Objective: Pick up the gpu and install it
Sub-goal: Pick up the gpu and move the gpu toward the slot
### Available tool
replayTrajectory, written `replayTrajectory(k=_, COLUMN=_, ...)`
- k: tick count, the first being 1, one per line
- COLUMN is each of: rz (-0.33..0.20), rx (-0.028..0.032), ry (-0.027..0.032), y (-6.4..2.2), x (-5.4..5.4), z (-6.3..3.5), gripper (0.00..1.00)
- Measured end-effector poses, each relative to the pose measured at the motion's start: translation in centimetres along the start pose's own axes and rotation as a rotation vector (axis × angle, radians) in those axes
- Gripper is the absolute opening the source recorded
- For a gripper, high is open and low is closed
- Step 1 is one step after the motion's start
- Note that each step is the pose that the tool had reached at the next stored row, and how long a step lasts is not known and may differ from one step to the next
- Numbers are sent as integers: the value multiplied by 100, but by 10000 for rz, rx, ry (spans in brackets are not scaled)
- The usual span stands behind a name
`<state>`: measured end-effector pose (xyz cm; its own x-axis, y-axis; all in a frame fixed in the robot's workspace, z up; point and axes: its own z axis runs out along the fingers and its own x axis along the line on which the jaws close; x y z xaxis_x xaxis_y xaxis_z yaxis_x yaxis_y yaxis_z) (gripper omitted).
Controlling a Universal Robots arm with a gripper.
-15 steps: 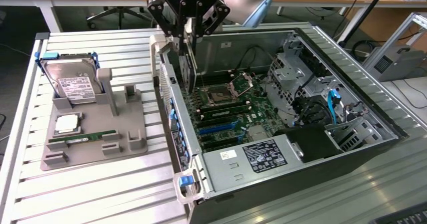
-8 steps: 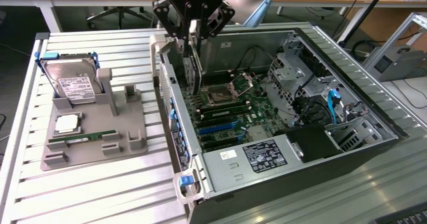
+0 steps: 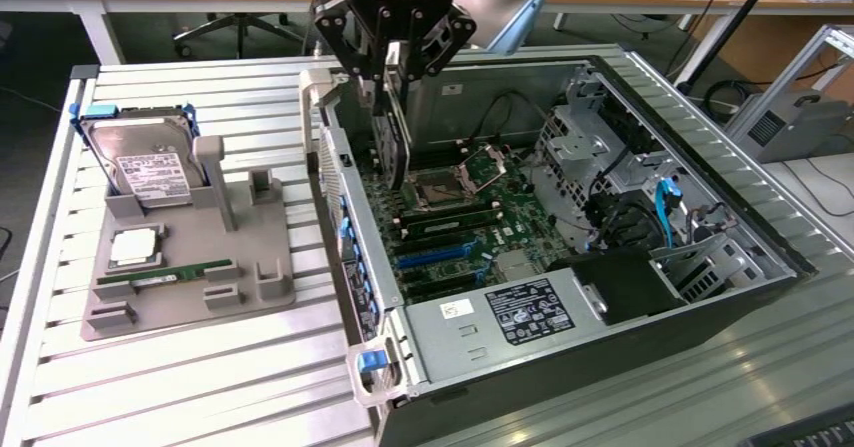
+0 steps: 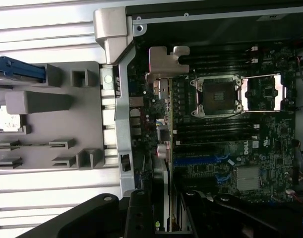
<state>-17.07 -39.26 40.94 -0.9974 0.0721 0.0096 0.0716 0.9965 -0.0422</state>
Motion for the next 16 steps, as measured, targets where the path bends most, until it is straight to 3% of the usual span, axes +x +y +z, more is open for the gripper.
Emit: replayTrajectory(k=16, rz=0, rx=0, ry=0, y=-12, x=-92, z=24, gripper=27)
